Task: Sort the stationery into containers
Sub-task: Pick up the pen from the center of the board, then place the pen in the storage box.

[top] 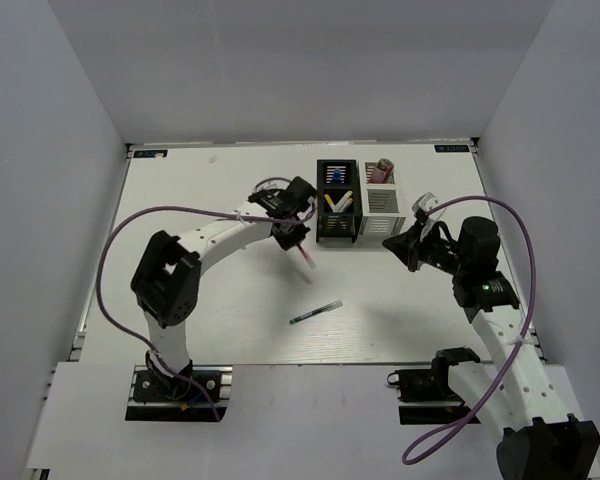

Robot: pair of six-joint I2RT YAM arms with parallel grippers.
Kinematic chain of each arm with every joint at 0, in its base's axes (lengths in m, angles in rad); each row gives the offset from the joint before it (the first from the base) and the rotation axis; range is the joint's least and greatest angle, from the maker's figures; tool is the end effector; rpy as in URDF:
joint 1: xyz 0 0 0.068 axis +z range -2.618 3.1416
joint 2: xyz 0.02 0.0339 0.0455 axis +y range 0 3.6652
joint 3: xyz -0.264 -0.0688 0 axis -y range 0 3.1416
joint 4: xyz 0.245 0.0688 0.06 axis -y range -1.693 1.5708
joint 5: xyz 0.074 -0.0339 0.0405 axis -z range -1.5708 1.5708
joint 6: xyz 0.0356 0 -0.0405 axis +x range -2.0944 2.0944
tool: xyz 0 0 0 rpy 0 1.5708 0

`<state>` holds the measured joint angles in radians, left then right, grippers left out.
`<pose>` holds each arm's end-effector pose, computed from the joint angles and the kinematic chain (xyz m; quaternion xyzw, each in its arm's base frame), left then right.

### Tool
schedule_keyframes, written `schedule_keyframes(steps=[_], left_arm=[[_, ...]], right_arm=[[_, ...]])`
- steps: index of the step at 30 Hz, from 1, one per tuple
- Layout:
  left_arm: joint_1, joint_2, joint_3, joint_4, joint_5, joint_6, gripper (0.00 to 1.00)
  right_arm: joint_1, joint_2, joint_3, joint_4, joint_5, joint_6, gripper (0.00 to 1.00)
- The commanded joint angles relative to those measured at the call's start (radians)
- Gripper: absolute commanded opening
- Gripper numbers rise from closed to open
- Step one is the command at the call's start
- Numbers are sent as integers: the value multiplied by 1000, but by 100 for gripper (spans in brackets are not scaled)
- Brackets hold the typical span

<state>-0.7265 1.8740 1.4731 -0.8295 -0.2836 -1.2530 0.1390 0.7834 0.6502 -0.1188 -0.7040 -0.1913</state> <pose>0.2936 -0.2476 0.2231 -0.2770 0.9358 -0.0637 0.2085 0.1767 0.0480 0.3015 -0.3303 0.6971 0.2574 0.5820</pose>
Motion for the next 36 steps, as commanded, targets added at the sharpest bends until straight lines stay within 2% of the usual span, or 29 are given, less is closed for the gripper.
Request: schedule_keyframes(steps=[1,2,3,4,6,10,11,13,16,19,25,29,33,35,36], left_arm=[[-19,-171,78,145,-106,215,0],[-31,-191,69,199,-91,257,0],[-31,-225,56,348,-62,314,0],[-31,-237,56,412,-43,401,0],[-40,-237,35,613,9,496,0],[-62,-153,105,830,63,685,0],[-62,-88,165,855,63,707,0],[-71,-8,246,880,98,750,0],[-80,158,470,839,129,820,0],[-91,258,550,814,129,866,0],[-114,278,514,852,138,975,0],[-114,289,504,843,147,985,1],[-125,298,477,834,156,994,10],[-136,286,457,834,156,994,17],[-136,286,440,834,156,983,25]], right_arm=[[-15,-23,-24,-39,161,62,0],[-15,-32,-26,-48,197,69,0],[-15,-33,-29,-61,227,67,0],[-25,-33,-29,-94,273,53,0],[-32,-44,-32,-119,262,29,0],[-33,-107,-79,-142,222,1,0],[-33,-125,-87,-151,222,1,0],[-38,-139,-95,-174,228,-2,0],[-39,-156,-101,-190,239,-5,0],[-41,-180,-103,-183,251,-2,0],[-41,-204,-129,-165,281,26,0],[-42,-190,-138,-145,267,32,0],[-44,-181,-141,-142,270,16,0],[-44,-174,-141,-128,273,3,0],[-42,-168,-141,-116,271,3,0]])
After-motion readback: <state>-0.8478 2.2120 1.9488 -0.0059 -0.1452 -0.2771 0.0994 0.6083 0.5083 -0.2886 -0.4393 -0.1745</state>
